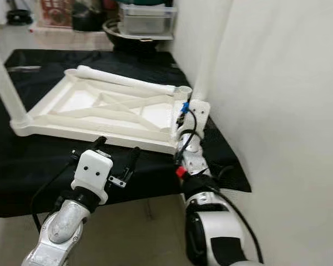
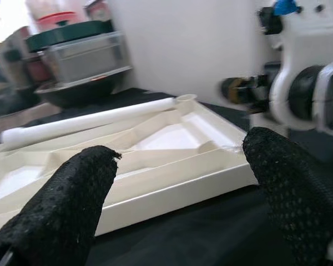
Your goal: Building children table
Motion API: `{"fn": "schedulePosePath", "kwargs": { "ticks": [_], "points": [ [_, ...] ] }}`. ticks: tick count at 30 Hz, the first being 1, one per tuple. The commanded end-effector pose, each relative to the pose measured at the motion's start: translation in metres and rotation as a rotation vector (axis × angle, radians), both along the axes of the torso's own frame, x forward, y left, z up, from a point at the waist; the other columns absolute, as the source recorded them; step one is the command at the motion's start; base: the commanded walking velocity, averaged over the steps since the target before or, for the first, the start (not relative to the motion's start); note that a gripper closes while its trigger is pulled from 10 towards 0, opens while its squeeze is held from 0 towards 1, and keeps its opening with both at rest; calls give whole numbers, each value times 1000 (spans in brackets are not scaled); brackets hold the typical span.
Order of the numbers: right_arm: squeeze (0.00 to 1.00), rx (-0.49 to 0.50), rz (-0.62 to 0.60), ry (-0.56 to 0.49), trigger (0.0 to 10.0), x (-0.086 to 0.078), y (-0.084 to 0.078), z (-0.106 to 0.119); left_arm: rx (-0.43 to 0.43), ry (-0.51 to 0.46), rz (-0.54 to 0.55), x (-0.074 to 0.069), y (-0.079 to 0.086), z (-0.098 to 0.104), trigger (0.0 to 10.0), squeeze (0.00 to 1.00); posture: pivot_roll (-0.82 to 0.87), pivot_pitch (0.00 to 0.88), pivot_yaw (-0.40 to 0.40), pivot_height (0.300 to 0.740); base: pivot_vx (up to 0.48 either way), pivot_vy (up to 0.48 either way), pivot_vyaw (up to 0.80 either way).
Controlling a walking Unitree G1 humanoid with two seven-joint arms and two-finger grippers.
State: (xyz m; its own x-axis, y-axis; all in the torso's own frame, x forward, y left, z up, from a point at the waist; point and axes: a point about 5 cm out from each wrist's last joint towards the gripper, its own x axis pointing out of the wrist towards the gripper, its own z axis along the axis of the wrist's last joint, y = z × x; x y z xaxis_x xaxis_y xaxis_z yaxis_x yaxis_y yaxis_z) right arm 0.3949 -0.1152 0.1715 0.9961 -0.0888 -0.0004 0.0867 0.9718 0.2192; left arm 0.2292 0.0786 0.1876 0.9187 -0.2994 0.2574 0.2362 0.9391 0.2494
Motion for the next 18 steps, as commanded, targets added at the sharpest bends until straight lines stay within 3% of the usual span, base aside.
{"fn": "schedulePosePath", "kwargs": {
  "ticks": [1, 3, 5, 8, 9, 12, 13, 14, 18],
  "points": [
    [0, 13, 193, -80, 10000, -3, 24, 5, 3, 4, -2, 0, -2, -1, 10000, 0, 111, 37, -125, 740, 0, 0, 0],
    [0, 6, 252, -111, 10000, -4, 27, 8, 3, 3, -2, 0, -2, -1, 10000, 0, 111, 37, -125, 740, 0, 0, 0],
    [0, -5, 475, -177, 10000, -7, 34, 14, 2, 2, 0, 0, -1, 0, 10000, 0, 109, 41, -121, 740, 0, 0, 0],
    [0, 16, 897, -169, 10000, -20, 38, 11, 1, 1, 1, 0, -1, 0, 10000, 0, 109, 41, -126, 740, 0, 0, 0],
    [0, 29, 988, -162, 10000, -24, 38, 10, 1, 1, 1, 1, -1, 0, 10000, 0, 109, 41, -126, 740, 0, 0, 0],
    [0, 18, 1084, -157, 10000, -28, 37, 10, 2, 0, 0, 1, -1, 1, 10000, 0, 110, 41, -124, 740, 0, 0, 0],
    [0, -4, 1274, -128, 10000, -35, 34, 9, 0, 1, 1, 0, -1, 1, 10000, 0, 111, 43, -127, 740, 0, 0, 0],
    [0, -20, 1347, -119, 10000, -38, 34, 9, 2, 0, 0, 0, -1, 1, 10000, 0, 112, 44, -125, 740, 0, 0, 0],
    [0, -68, 1427, -117, 10000, -40, 37, 9, 3, 0, -1, 0, -1, 1, 10000, 0, 115, 45, -126, 740, 0, 0, 0]
  ]
}}
